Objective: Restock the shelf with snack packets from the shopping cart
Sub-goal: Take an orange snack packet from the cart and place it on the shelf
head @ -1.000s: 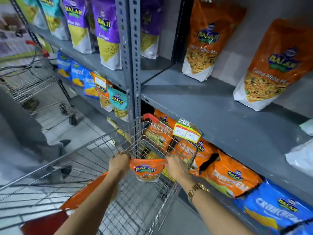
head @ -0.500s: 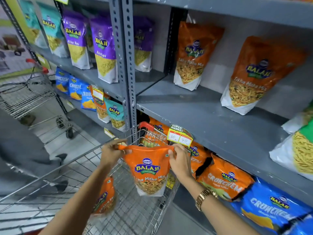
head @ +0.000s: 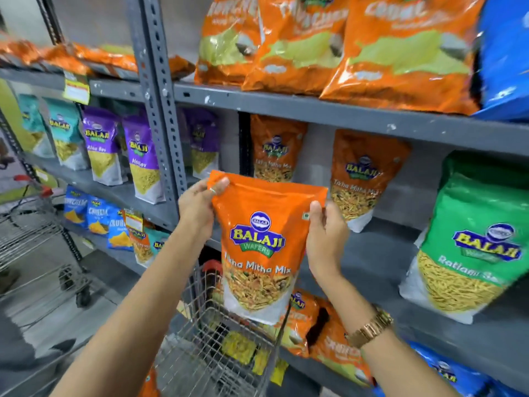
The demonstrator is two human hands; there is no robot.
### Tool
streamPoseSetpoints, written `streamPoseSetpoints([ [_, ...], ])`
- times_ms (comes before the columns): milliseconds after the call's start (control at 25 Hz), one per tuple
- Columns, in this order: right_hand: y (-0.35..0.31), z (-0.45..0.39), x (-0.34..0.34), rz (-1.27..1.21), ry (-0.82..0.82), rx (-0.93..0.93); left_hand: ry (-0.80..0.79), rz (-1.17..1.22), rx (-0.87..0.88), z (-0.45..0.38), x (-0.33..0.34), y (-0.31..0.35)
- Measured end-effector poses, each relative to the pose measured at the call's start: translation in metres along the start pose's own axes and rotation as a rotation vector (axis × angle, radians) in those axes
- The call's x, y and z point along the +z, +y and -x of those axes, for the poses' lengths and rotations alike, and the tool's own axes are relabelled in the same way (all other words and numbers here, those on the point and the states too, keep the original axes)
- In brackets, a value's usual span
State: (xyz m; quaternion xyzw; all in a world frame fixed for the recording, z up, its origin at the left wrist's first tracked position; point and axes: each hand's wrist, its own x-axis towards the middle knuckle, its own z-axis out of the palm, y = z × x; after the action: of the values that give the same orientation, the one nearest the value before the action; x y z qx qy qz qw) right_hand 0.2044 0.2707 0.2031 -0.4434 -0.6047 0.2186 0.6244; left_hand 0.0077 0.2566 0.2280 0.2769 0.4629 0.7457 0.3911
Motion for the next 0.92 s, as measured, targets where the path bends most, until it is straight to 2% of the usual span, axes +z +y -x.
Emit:
streamPoseSetpoints([
  [280, 0.004, -0.085, -0.039, -0.031, 0.137, -0.045, -0.048, 0.017, 0.035, -0.024, 0.103, 0.005],
  [440, 0.035, -0.117, -0.050, 0.008, 0.152, 0.039, -0.053, 0.007, -0.002, -0.044, 0.142, -0.015],
  [920, 0.092, -0.145, -0.050, -0.028, 0.184, 0.128, -0.059, -0.027, -0.053, -0.069, 0.175, -0.059],
])
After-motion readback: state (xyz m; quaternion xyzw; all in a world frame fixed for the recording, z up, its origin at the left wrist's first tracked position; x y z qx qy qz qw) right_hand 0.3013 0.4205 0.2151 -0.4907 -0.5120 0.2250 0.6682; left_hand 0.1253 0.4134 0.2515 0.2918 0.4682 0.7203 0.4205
